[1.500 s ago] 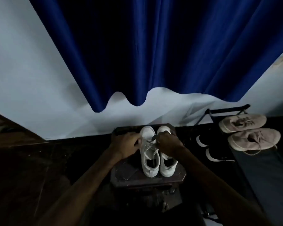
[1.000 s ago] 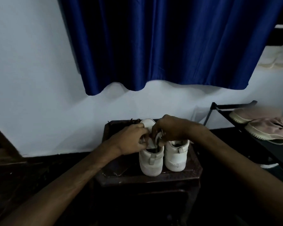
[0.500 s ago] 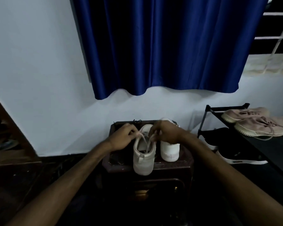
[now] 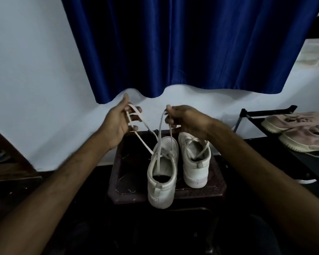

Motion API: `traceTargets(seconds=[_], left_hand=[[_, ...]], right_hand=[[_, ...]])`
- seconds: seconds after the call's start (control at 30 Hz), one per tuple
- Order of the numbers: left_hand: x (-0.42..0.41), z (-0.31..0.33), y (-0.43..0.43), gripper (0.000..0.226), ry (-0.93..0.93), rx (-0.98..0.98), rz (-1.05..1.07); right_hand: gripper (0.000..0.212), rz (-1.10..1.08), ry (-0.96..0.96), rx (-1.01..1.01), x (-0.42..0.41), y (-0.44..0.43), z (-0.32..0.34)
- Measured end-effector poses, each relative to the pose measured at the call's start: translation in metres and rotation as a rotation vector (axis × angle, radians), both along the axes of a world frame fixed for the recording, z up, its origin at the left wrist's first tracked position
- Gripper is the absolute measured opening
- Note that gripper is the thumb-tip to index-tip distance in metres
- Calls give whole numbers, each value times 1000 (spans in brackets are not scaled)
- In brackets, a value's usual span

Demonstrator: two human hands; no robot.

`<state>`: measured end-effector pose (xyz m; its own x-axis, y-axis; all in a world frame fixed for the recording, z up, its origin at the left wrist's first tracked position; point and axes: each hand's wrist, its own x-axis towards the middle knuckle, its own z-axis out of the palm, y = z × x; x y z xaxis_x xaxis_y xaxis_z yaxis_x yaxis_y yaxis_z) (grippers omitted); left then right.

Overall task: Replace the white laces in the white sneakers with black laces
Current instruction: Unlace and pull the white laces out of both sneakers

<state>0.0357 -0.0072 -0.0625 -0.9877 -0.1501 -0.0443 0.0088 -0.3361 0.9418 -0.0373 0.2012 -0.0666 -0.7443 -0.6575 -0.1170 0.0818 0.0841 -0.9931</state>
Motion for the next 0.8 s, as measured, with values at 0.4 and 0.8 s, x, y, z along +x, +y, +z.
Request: traceTargets(seconds=[0.4, 0.8], left_hand=[[20, -24, -5, 18, 20, -788, 47], [6, -60, 35, 29, -180, -1799, -501]], right_hand=[[15, -376, 147, -127, -18, 9, -5], [18, -420, 477, 240, -49, 23, -30]])
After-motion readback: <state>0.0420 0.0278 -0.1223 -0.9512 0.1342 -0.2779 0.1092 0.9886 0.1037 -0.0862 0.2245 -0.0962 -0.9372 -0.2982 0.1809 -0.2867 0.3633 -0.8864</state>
